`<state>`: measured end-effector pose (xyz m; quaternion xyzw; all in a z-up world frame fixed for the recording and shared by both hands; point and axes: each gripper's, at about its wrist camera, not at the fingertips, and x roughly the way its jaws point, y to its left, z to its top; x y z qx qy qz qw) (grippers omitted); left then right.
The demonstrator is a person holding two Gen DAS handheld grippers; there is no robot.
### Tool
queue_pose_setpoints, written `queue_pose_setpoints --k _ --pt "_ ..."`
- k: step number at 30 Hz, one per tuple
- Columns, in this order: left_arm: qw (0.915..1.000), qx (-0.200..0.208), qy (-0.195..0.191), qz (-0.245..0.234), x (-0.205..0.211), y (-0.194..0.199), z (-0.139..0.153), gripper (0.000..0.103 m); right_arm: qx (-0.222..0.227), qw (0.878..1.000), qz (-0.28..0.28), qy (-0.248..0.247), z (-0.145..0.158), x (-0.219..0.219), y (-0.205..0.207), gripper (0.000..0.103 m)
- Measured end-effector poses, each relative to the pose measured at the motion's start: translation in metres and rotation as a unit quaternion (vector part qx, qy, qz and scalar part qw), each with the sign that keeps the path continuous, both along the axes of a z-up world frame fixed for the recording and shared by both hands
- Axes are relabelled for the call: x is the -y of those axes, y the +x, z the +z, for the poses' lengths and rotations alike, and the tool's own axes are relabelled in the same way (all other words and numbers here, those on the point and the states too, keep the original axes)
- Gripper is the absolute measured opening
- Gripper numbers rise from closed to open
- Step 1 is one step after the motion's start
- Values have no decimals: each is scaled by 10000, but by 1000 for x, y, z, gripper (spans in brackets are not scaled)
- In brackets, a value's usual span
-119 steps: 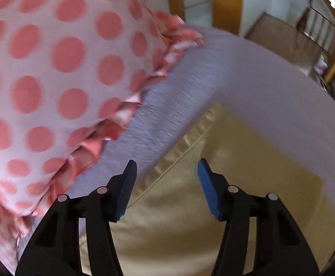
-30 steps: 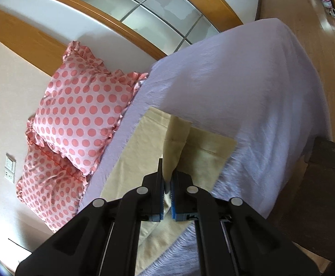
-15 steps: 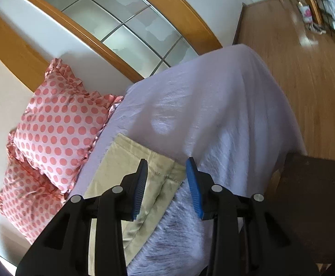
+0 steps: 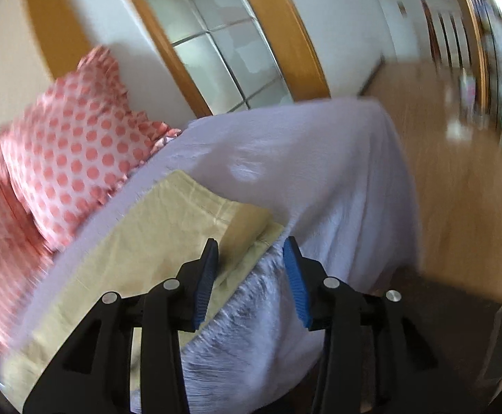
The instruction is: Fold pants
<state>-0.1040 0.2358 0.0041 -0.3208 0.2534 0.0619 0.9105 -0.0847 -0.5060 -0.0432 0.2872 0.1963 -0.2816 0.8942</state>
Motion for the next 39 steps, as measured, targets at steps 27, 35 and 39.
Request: queue_pose_setpoints --k 27,35,39 --pt "9997 137 -187 122 -2 -9 -3 53 1909 9299 3142 70 84 -119 57 5" --pt "9996 166 -63 237 -2 -18 5 76 876 7561 6474 -375 70 -370 85 6" --pt "9999 91 -25 101 -7 -15 5 80 -34 7049 7008 -1095 38 -431 63 42"
